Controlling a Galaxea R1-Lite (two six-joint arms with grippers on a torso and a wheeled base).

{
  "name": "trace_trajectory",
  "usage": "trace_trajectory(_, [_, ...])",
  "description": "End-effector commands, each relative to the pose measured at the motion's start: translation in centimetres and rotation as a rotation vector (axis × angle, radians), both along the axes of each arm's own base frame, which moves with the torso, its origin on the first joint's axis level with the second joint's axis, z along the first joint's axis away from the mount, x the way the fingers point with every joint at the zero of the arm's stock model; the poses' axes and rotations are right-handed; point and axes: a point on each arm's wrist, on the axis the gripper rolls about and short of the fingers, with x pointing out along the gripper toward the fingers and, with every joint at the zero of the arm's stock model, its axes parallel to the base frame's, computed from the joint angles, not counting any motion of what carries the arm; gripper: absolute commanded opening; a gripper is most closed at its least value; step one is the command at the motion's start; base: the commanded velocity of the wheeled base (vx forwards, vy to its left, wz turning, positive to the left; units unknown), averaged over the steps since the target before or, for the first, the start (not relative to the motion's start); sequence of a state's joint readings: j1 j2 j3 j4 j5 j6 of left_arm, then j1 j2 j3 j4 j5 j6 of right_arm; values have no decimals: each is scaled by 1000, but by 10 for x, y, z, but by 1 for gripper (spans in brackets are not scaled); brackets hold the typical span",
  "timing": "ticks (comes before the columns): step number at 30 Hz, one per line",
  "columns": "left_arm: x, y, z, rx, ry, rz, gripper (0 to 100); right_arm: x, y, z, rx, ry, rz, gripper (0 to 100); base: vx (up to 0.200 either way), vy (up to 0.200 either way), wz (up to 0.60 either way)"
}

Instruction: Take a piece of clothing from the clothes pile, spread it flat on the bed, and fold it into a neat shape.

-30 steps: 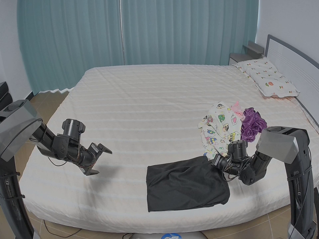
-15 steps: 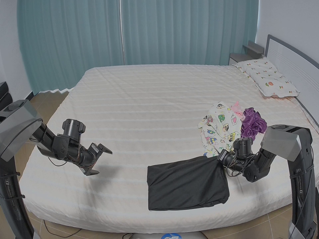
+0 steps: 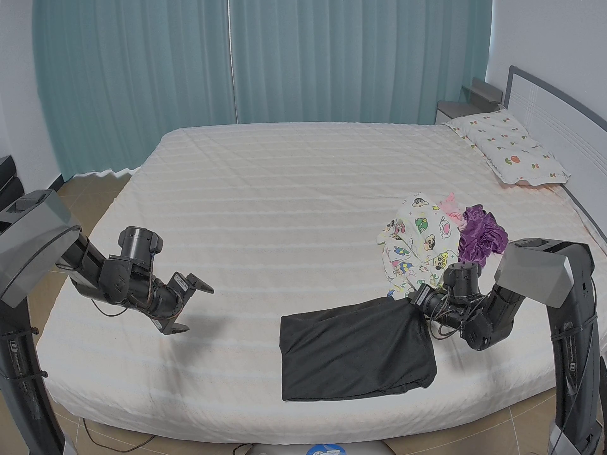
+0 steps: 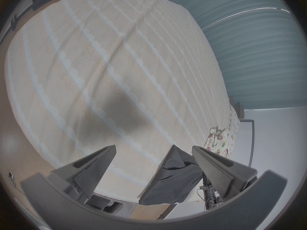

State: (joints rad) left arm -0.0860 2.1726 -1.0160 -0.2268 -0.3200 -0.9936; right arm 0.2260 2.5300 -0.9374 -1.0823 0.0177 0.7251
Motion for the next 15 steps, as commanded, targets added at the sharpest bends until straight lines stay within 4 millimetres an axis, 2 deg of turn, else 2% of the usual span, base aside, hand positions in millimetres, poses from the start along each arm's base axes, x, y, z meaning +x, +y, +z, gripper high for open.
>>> trace_trajectory(1, [0,0,0,0,-1,2,100,-6,3,19,-1,-20,11,100,0,0,0])
trace_trajectory(2, [0,0,0,0,-1,2,100,-9,4,29,-5,-15,17,100,0,0,0])
trace_trajectory(4, [0,0,0,1,0,1,100,-14,3,34,-25,23,21,100,0,0,0])
trace_trajectory(7, [0,0,0,2,0,2,100,-29,-5,31,-43,74,21,100,0,0,0])
trace_trajectory(12, [1,0,0,0,-2,1,100,-89,-23,11,-92,212,148,100,0,0,0])
trace_trajectory(15, [1,0,0,2,-2,2,100,-111,-30,1,-102,219,231,100,0,0,0])
